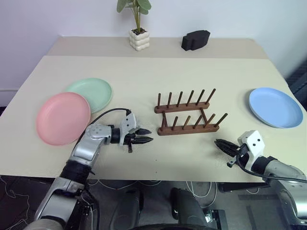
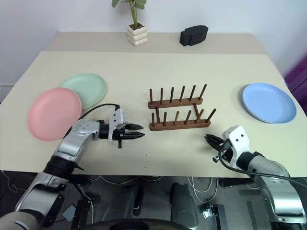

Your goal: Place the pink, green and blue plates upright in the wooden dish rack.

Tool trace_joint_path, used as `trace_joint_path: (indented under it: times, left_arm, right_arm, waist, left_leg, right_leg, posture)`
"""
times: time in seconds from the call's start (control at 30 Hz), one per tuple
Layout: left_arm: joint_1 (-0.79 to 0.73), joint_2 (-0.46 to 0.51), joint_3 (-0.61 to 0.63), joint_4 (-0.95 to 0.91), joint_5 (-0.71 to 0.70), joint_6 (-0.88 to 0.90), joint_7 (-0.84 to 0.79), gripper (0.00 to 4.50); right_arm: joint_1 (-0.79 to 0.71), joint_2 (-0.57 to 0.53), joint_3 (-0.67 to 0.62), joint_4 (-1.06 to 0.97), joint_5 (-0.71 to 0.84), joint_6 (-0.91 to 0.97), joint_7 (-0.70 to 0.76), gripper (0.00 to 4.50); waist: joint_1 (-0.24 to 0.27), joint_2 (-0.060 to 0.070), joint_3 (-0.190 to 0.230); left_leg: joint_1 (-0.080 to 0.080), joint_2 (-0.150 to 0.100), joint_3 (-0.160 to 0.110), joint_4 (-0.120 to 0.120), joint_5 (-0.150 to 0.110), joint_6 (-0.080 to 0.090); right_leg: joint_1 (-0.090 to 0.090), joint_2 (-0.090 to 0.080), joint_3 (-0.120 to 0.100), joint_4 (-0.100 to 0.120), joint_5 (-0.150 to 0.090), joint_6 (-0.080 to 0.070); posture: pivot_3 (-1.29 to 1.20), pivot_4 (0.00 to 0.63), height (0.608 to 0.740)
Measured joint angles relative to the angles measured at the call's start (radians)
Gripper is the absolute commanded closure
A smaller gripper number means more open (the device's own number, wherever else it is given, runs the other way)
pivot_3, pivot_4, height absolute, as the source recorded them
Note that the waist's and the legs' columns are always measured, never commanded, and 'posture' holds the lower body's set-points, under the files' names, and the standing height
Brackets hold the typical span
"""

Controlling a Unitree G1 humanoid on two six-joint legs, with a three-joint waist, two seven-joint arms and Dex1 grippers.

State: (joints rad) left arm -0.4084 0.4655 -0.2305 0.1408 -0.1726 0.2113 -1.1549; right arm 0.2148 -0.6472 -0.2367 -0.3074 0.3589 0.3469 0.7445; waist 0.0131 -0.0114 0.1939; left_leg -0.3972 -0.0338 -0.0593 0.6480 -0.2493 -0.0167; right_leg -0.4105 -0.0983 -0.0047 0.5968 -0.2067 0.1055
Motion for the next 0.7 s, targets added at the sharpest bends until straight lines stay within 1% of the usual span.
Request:
trace_joint_path:
  times: [0.1, 0.27, 0.43, 0.57, 0.7]
  left_arm:
    - [0.025, 0.0, -0.039, -0.077, 0.009, 0.044, 0.011, 4.47]
    - [0.019, -0.063, -0.102, -0.107, 0.061, 0.057, 0.097, 4.47]
    - [-0.021, -0.145, -0.119, -0.044, 0.129, 0.029, 0.233, 4.47]
    - [-0.039, -0.167, -0.118, 0.002, 0.145, -0.004, 0.294, 4.47]
    - [-0.069, -0.174, -0.118, 0.052, 0.154, -0.034, 0.33, 4.47]
  right_arm:
    - [-0.032, -0.002, 0.033, 0.058, -0.045, -0.029, 0.001, 4.5]
    - [-0.106, -0.001, 0.078, 0.119, -0.105, -0.071, -0.008, 4.5]
    - [-0.2, 0.013, 0.135, 0.188, -0.184, -0.112, -0.058, 4.5]
    - [-0.254, 0.04, 0.162, 0.235, -0.221, -0.14, -0.087, 4.5]
    - [-0.301, 0.049, 0.183, 0.28, -0.243, -0.16, -0.104, 4.5]
  waist:
    - [0.0, 0.0, 0.0]
    - [0.0, 0.0, 0.0]
    - [0.0, -0.001, -0.001]
    - [-0.003, -0.001, -0.001]
    - [-0.003, -0.001, -0.002]
  left_leg:
    - [0.0, 0.0, 0.0, 0.0, 0.0, 0.0]
    - [0.002, -0.001, 0.0, 0.0, 0.0, 0.0]
    - [0.005, -0.002, 0.0, 0.0, 0.0, 0.0]
    - [0.005, -0.002, 0.0, 0.0, 0.0, 0.0]
    - [0.006, -0.002, 0.001, 0.001, 0.0, 0.0]
  right_leg:
    - [0.0, 0.0, 0.0, 0.0, 0.0, 0.0]
    - [0.002, 0.0, 0.0, 0.0, 0.0, 0.0]
    - [0.004, 0.0, 0.0, 0.0, -0.002, 0.003]
    - [0.004, 0.0, 0.0, 0.001, -0.002, 0.003]
    - [0.005, 0.0, 0.0, 0.001, 0.0, 0.0]
  posture:
    - [0.0, 0.15, 0.736]
    - [0.0, 0.15, 0.736]
    - [0.0, 0.15, 0.736]
    - [0.0, 0.15, 0.736]
    - [0.0, 0.15, 0.736]
